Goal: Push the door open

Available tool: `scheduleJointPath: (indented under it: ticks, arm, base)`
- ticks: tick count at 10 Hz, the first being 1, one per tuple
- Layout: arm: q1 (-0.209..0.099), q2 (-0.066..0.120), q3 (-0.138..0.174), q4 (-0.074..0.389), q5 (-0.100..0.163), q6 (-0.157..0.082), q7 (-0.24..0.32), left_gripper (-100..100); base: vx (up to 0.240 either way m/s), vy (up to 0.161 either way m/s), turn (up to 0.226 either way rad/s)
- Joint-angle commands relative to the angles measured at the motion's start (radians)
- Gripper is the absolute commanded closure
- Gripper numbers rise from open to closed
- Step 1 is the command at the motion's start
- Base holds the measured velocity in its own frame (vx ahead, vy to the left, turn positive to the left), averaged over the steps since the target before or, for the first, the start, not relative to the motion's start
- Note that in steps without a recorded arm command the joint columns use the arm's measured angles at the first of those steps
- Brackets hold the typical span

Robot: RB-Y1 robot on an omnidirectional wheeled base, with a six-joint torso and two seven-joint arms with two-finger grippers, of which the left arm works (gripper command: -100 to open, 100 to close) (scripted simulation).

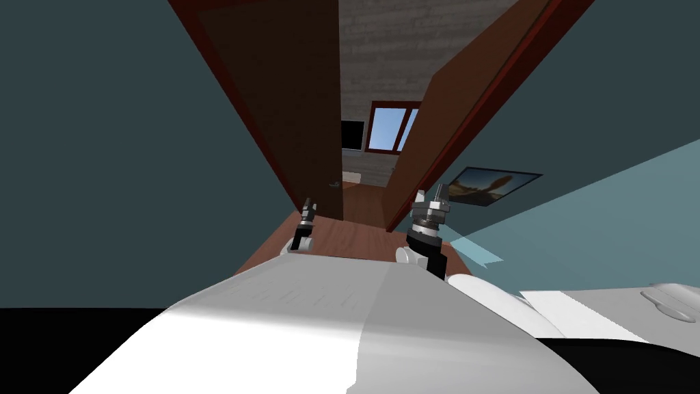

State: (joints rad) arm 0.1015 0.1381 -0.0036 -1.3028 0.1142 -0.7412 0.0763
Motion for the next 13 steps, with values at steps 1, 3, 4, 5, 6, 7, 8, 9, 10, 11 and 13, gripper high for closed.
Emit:
scheduleJointPath:
  ticks: [1,3,4,5,6,7,8,9,10,11,13]
  arm:
    - [-0.017,0.008,-0.002,0.050,0.005,-0.012,0.005,-100]
    - [-0.043,0.015,-0.007,0.108,0.011,-0.022,0.008,-100]
    - [-0.043,0.015,-0.007,0.119,0.011,-0.022,0.008,-100]
    - [-0.055,0.019,-0.010,0.152,0.014,-0.027,0.009,-100]
    - [-0.068,0.023,-0.012,0.185,0.017,-0.032,0.011,-100]
    - [-0.081,0.026,-0.014,0.216,0.020,-0.038,0.012,-100]
    - [-0.094,0.030,-0.017,0.250,0.023,-0.043,0.014,-100]
    - [-0.106,0.033,-0.019,0.275,0.026,-0.047,0.015,-100]
    - [-0.118,0.036,-0.022,0.305,0.029,-0.052,0.017,-100]
    - [-0.130,0.039,-0.024,0.341,0.032,-0.057,0.018,-100]
    - [-0.141,0.043,-0.026,0.376,0.035,-0.062,0.020,-100]
  base:
    - [0.044,0.004,-0.054]
    - [0.082,0.015,-0.083]
    - [0.065,0.008,-0.032]
    - [0.058,0.013,-0.046]
    - [0.081,0.017,-0.097]
    - [0.098,0.015,-0.099]
    - [0.103,0.011,-0.065]
    - [0.104,0.015,-0.076]
    - [0.099,0.029,-0.068]
    - [0.097,0.022,-0.089]
    - [0.052,0.016,-0.032]
